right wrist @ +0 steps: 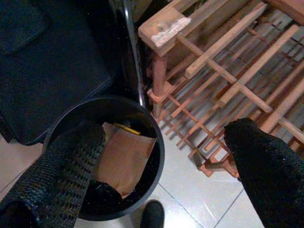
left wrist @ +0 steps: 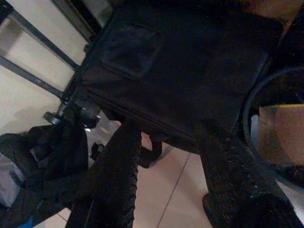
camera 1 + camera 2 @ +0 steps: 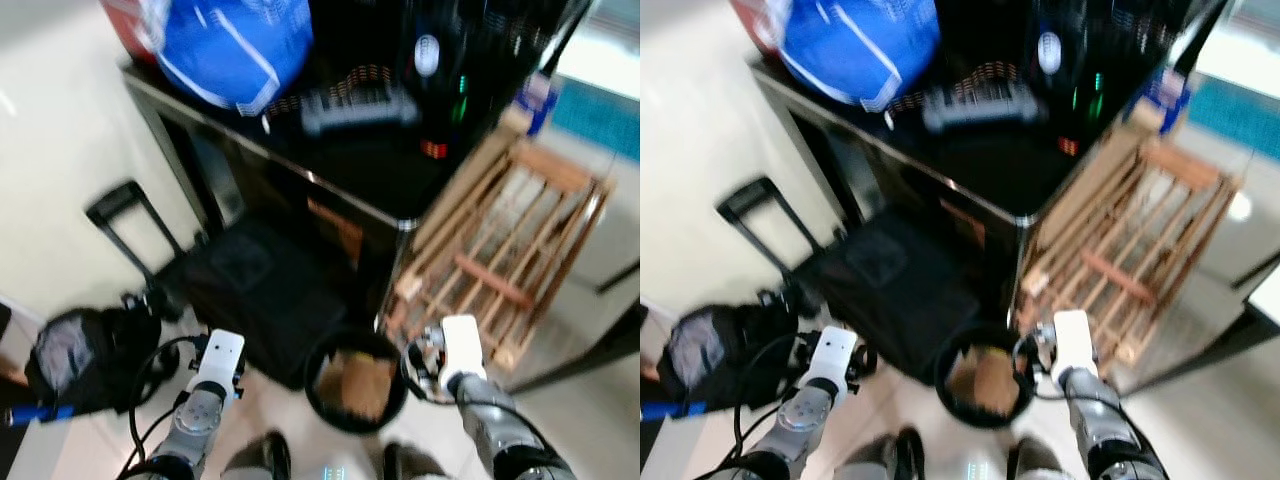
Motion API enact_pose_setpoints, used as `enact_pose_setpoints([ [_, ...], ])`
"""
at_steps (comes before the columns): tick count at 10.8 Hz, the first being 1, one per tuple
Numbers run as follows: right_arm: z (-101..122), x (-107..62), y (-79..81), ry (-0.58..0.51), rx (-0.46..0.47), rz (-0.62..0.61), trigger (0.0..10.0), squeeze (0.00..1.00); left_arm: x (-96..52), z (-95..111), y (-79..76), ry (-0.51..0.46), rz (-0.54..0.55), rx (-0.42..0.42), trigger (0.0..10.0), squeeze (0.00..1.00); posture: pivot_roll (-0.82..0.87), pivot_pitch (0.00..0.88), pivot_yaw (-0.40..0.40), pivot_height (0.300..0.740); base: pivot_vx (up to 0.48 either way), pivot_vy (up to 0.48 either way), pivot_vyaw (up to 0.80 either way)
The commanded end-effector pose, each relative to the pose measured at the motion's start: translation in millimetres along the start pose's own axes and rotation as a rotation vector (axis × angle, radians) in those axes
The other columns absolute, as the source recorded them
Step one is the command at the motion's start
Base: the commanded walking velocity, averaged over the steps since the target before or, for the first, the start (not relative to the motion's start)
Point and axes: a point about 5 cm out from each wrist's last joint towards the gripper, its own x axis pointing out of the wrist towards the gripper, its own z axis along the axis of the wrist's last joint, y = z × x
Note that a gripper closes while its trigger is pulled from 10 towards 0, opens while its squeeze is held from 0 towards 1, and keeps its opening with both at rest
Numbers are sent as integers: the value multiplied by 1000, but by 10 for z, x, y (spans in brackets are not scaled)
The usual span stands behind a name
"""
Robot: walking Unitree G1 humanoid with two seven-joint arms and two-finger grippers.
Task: Picking trash to rubbish bin
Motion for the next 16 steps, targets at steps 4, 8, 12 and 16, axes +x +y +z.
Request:
enact_pose_setpoints([
  [4,-109,-11,55,42,20,-15,10000,0,-49,-169,85,95,64,-41,10000,0,-57,125,55,740,0,0,0],
  [8,-133,-7,103,59,28,-10,10000,0,-58,-198,123,114,94,-37,10000,0,-25,149,35,740,0,0,0],
  [12,-158,-22,26,69,34,-38,10000,0,-73,-219,82,115,87,-44,10000,0,-19,163,31,740,0,0,0],
  [16,-168,-26,31,68,38,-42,10000,0,-71,-215,83,112,77,-44,10000,0,-20,170,38,740,0,0,0],
])
